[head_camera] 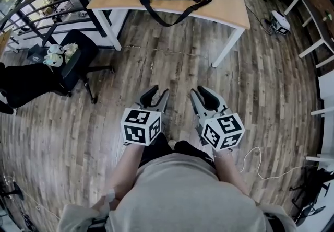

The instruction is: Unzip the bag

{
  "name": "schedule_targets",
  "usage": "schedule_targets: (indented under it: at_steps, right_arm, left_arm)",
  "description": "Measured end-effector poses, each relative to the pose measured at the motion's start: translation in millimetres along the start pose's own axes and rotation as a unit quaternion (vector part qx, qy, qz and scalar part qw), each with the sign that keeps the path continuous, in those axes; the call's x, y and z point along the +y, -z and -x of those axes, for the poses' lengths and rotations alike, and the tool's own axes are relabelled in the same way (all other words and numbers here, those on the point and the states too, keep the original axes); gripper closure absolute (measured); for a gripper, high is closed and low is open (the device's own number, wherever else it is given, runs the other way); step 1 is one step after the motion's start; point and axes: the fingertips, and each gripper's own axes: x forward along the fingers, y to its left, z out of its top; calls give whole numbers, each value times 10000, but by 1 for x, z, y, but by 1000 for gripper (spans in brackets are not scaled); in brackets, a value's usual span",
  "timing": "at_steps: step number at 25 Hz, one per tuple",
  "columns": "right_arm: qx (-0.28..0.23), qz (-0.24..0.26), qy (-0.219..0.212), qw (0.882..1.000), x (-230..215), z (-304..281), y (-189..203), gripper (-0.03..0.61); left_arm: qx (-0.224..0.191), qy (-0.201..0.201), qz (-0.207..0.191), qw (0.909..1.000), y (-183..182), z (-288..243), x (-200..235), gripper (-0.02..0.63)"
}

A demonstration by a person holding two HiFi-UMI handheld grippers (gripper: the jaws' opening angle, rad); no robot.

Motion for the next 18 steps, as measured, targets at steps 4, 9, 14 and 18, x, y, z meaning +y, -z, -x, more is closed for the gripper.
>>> schedule_targets:
  at_steps: [4,9,14,18]
  right_arm:
    - [-28,38,121,9999,-13,-42,-20,482]
    - [-139,110,331,9993,-27,-97,-58,472]
    - [-166,144,469,9987,-34,-149,-83,469]
    - [-126,84,552,9984,-35,-180,-90,466]
  left_arm:
    - [-91,44,6,9999,-27,-28,34,469]
    - [-197,76,-212,9996,-72,-60,80,469]
    - [-296,180,-306,9989,-108,-88,122,469]
    - [-279,258,-252,9990,-120,-103,149,469]
